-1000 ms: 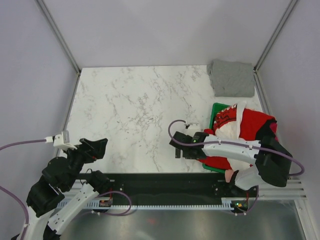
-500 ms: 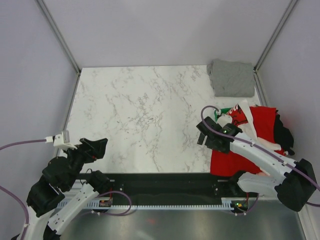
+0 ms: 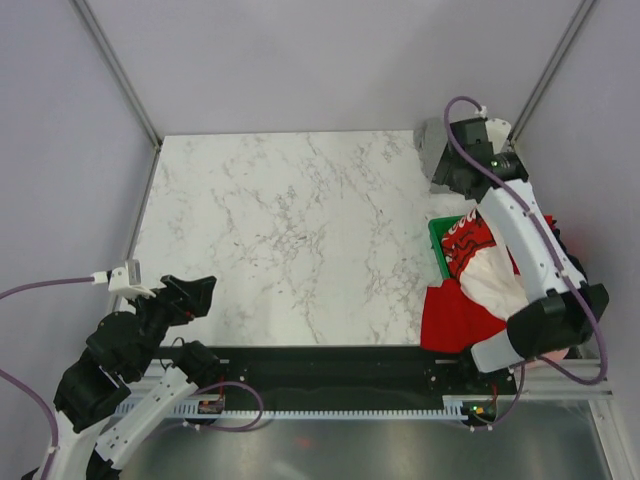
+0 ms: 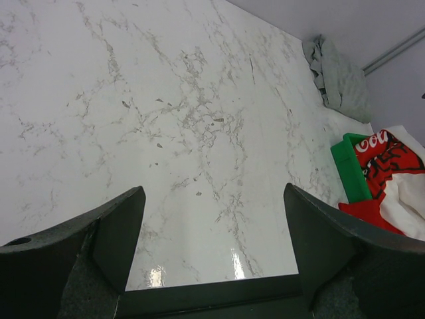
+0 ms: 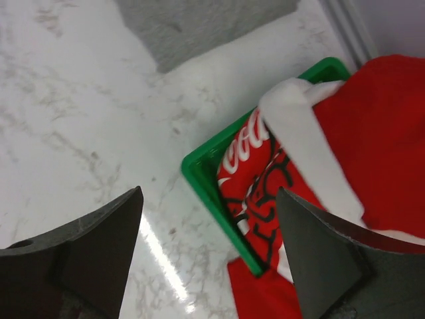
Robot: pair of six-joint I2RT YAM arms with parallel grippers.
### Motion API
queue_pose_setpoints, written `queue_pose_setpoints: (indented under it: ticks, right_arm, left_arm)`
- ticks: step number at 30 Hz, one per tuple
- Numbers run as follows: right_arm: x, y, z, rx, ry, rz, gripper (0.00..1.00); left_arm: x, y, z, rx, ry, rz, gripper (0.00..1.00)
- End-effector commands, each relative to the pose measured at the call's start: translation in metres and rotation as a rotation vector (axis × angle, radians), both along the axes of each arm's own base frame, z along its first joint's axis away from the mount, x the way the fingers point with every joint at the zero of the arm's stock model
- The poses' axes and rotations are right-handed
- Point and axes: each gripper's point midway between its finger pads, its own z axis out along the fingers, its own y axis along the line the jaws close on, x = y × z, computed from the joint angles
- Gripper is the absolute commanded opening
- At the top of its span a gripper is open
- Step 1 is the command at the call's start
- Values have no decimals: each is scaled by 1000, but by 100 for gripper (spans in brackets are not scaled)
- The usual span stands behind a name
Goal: Fold and stack the t-shirts
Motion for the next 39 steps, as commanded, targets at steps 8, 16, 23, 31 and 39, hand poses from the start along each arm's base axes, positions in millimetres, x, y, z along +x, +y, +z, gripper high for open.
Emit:
queue_pose_setpoints:
  ticks: [8,16,23,31,39]
  right_arm:
    - [42,-112,-57,-140,259,-111,90]
    - [44,-133,-107,-67,359,-117,88]
    - [50,-120,-120,6,357,-69,62]
    - [59,-111,-74,45,230,-33,0]
    - [44,-23,146,262,-310,318,0]
  left_arm:
    - [3,1,6,-39,-16,30,92]
    - [4,1,7,-40,-19,30,92]
    - [3,1,7,-41,-20,28,92]
    - [4,1,6,-36,-14,33,92]
    - [6,1,5,-31,-7,41,92]
